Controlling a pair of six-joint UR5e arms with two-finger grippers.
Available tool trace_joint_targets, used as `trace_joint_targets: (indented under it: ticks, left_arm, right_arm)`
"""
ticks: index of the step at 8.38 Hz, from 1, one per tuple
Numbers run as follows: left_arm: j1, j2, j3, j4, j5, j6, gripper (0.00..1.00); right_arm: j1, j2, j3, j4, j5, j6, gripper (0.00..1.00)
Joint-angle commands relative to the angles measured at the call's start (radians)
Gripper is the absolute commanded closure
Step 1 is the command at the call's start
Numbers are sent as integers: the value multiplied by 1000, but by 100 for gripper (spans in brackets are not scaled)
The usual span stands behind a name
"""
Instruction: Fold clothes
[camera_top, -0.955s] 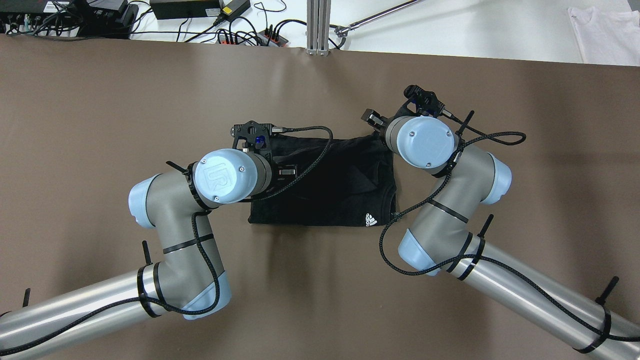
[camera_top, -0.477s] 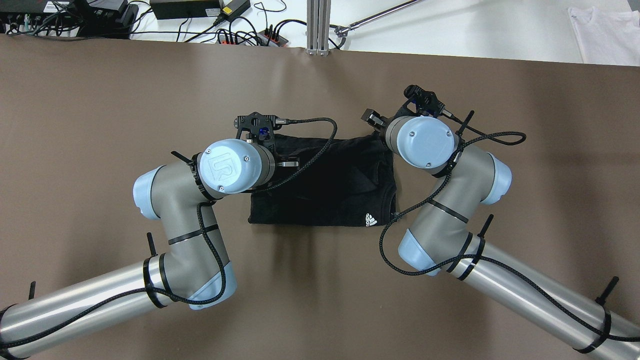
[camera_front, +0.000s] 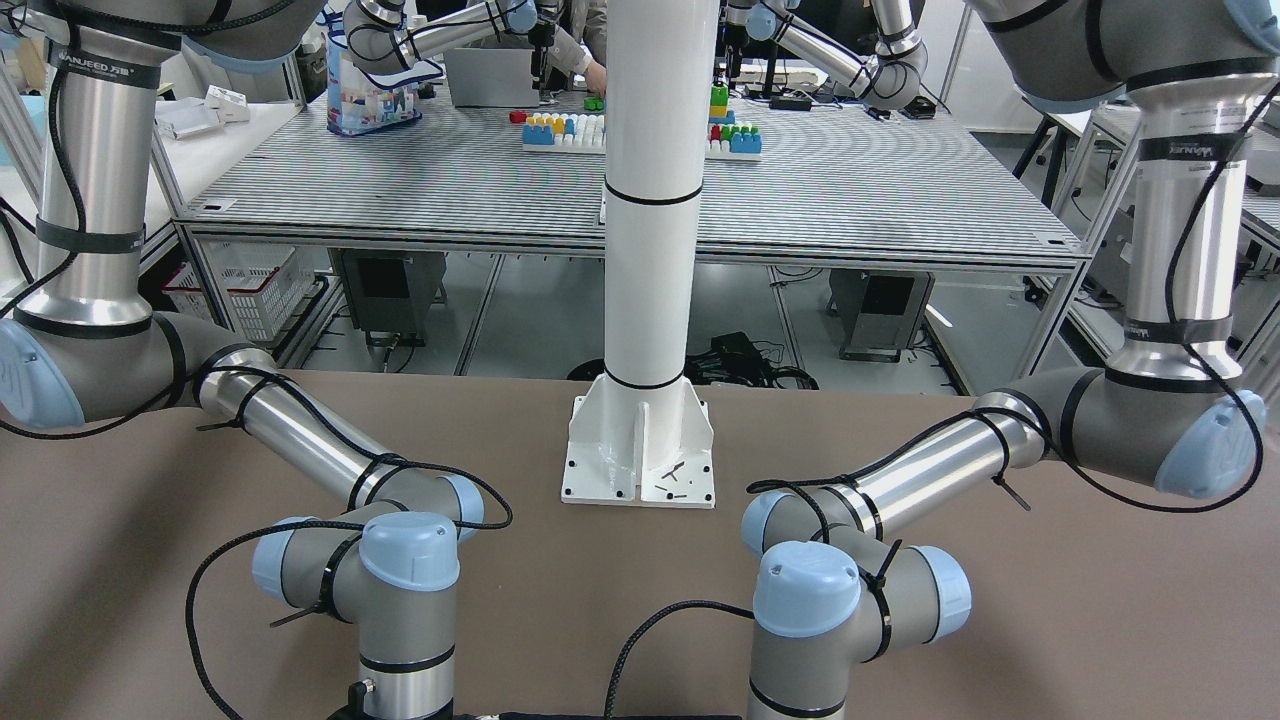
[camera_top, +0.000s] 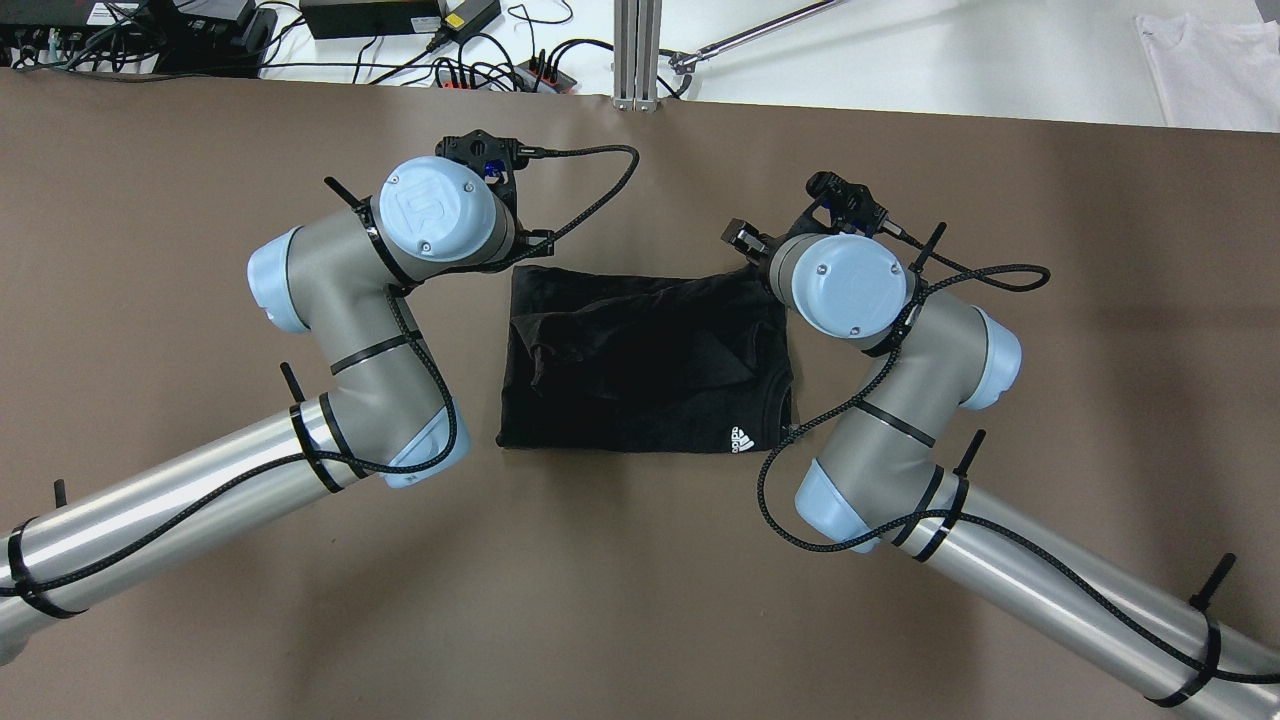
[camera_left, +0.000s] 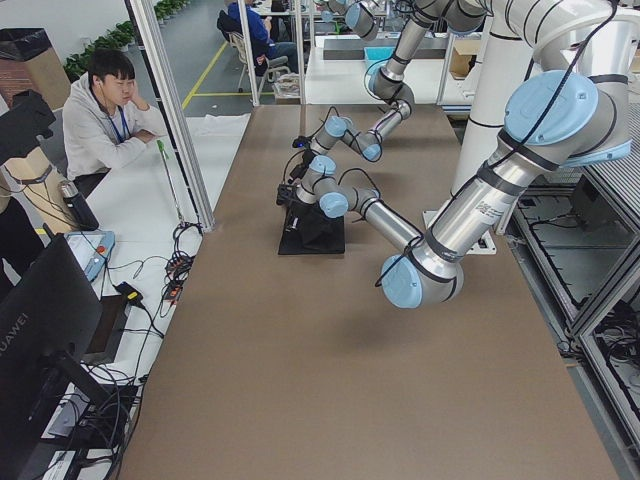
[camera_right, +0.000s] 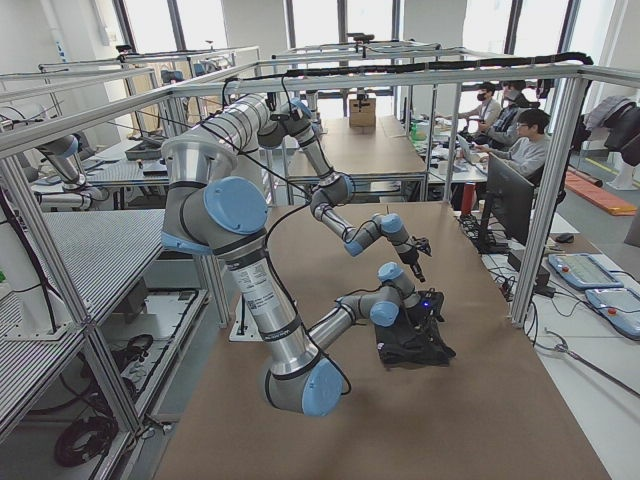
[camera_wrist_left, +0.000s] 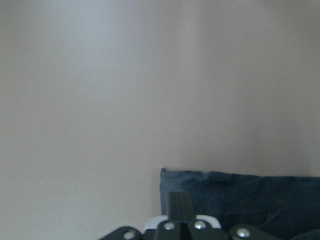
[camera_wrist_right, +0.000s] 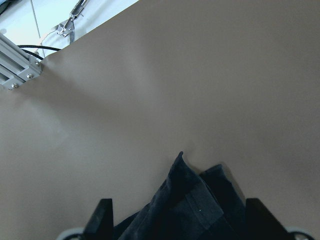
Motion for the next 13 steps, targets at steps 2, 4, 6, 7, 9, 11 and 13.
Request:
trace_joint_targets:
  ticks: [2, 4, 6, 7, 9, 11, 13]
  left_arm:
    - [-5, 32, -102, 4, -100, 12, 0]
    - [74, 181, -280, 4, -87, 10, 0]
    - [180, 218, -340, 6, -2, -7, 0]
    - [248, 214, -336, 6, 71, -10, 0]
    - [261, 203, -302, 3, 80, -24, 0]
    - [261, 166, -253, 1, 80, -25, 54]
    - [255, 159, -247, 1, 81, -27, 100]
  right_arm:
    - [0, -1, -1, 0, -1, -1, 6]
    - [0, -1, 1, 0, -1, 1, 6]
    - [0, -1, 1, 0, -1, -1, 6]
    - [0, -1, 1, 0, -1, -1, 6]
    - [-2, -1, 1, 0, -1, -1, 6]
    - [-2, -2, -1, 0, -1, -1, 6]
    - [-2, -4, -1, 0, -1, -1, 6]
